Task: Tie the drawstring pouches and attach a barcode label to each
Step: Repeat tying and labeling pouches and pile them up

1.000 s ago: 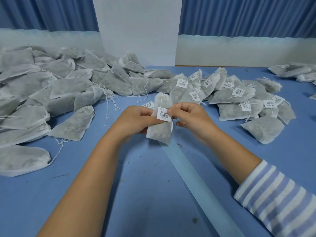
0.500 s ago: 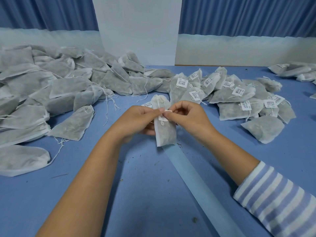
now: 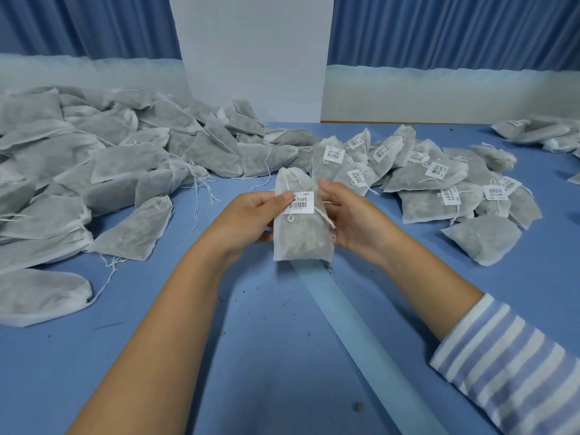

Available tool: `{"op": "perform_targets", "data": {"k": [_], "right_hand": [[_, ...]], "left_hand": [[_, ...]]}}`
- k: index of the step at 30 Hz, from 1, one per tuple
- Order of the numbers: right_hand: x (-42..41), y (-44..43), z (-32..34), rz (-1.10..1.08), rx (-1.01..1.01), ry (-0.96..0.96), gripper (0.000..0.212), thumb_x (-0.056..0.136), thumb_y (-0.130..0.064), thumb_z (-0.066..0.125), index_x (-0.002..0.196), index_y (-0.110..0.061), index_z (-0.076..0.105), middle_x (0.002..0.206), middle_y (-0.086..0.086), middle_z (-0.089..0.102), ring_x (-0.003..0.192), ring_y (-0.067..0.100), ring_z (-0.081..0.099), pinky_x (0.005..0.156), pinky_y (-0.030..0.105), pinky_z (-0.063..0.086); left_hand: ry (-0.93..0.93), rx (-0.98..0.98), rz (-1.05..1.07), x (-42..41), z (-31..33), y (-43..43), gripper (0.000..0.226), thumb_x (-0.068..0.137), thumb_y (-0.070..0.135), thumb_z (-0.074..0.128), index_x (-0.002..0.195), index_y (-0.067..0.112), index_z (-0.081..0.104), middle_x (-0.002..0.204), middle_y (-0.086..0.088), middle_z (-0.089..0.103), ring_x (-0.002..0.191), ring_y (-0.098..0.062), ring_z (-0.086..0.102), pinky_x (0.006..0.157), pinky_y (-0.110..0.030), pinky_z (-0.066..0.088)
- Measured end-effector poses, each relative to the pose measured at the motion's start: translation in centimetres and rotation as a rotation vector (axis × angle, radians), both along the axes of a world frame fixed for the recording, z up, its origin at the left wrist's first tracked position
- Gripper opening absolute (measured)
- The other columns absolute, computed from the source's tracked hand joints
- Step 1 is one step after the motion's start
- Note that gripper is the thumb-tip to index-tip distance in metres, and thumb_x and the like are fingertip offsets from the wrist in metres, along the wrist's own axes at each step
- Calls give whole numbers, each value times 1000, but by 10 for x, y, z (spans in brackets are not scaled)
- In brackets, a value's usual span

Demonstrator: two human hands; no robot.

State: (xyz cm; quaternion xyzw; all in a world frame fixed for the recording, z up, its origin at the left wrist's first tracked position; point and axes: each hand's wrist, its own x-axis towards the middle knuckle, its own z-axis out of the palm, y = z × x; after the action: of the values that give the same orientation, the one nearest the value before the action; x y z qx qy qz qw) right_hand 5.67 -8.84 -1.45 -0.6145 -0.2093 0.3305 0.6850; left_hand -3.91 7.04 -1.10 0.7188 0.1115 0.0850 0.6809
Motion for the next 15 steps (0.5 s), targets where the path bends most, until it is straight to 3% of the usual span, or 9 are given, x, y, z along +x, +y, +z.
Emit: {"op": "perform_targets", "data": {"k": [3, 6, 10, 12, 15], "right_hand": [[-1, 1, -4, -44, -40, -65, 15, 91, -26, 65, 98, -15, 72, 95, 5, 69, 86, 19, 62, 77, 32, 49], [-3, 2, -5, -46, 18, 5, 26, 92, -14, 62, 114, -2, 66, 111, 14, 66, 100, 25, 62, 94, 40, 48], [-2, 3, -5, -69, 86, 70, 28, 92, -10, 59, 117, 3, 64, 114, 18, 66, 105, 27, 62, 99, 42, 48], [-3, 2, -3, -32, 79, 45, 30, 94, -17, 59, 120, -4, 65, 117, 16, 67, 104, 25, 64, 95, 41, 49], [-1, -2, -3, -2, -63, -183, 43, 89, -21, 68, 129, -32, 55, 115, 8, 71, 94, 17, 68, 81, 34, 53]], "left_hand": [[-13, 0, -13, 0, -1, -3, 22, 99, 31, 57, 92, 19, 75, 89, 2, 76, 79, -9, 70, 69, -20, 58], [-7, -33, -41, 1, -3, -4, 22, 100, 29, 56, 93, 19, 75, 92, 1, 76, 83, -9, 70, 71, -20, 57], [4, -66, -41, 3, -5, -5, 22, 100, 30, 56, 94, 20, 74, 90, 3, 76, 80, -7, 70, 69, -20, 57], [-1, -78, -9, 4, -6, -5, 23, 101, 29, 55, 94, 18, 74, 90, 2, 76, 80, -9, 70, 70, -21, 58], [-10, -100, 105, 7, -7, -3, 26, 101, 29, 54, 91, 16, 74, 84, 2, 76, 74, -9, 70, 67, -22, 59]]}}
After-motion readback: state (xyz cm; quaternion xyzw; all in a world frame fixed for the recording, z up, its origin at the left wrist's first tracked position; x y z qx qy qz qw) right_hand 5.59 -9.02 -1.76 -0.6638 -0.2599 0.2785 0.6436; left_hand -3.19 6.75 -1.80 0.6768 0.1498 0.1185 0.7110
